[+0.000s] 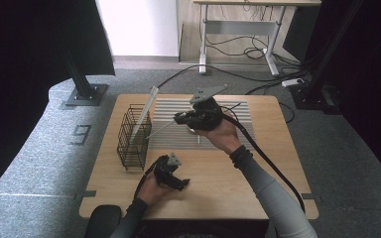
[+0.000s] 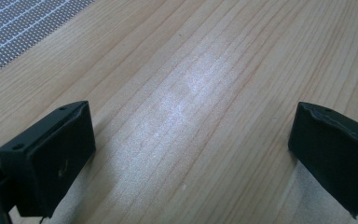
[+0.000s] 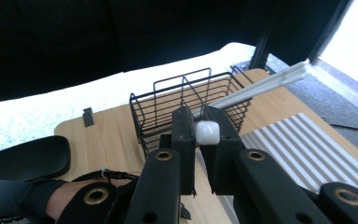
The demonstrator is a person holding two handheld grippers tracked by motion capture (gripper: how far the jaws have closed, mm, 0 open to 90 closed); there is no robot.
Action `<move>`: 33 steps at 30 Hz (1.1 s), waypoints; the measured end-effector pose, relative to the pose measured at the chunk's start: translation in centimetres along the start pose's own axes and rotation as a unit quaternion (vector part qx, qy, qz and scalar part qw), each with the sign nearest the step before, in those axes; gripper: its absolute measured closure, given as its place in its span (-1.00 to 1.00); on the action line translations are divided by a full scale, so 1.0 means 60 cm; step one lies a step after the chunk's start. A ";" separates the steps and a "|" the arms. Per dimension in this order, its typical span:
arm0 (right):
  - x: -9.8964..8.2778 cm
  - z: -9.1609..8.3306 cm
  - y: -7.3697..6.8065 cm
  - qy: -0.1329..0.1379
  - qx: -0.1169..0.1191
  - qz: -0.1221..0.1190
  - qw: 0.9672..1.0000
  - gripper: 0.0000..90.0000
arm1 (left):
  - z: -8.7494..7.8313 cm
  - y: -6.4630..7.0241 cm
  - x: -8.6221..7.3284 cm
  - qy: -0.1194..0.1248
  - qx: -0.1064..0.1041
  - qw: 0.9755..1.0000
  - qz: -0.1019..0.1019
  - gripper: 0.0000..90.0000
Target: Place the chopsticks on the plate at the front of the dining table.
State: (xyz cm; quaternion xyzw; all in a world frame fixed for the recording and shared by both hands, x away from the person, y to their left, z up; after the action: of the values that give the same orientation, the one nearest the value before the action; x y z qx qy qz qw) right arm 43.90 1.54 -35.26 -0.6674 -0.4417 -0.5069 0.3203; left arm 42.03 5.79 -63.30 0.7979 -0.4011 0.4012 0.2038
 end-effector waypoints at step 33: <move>-0.054 -0.081 0.033 -0.011 -0.037 -0.008 0.999 0.84 | -0.054 -0.027 0.052 0.061 0.008 0.998 -0.010 -0.68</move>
State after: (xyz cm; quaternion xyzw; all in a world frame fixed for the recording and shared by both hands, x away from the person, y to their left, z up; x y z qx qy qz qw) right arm 43.46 -4.36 -36.96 -0.6807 -0.4316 -0.5182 0.2860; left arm 42.86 7.38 -58.87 0.7771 -0.3771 0.4506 0.2255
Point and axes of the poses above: each handheld gripper's, and its own axes: z roughly forward along the jaws, x roughly out of its top, y roughly to its right, the point moved 10 cm from there along z, roughly forward along the jaws, and after that the axes turned 12 degrees about y, right-handed, at the moved point
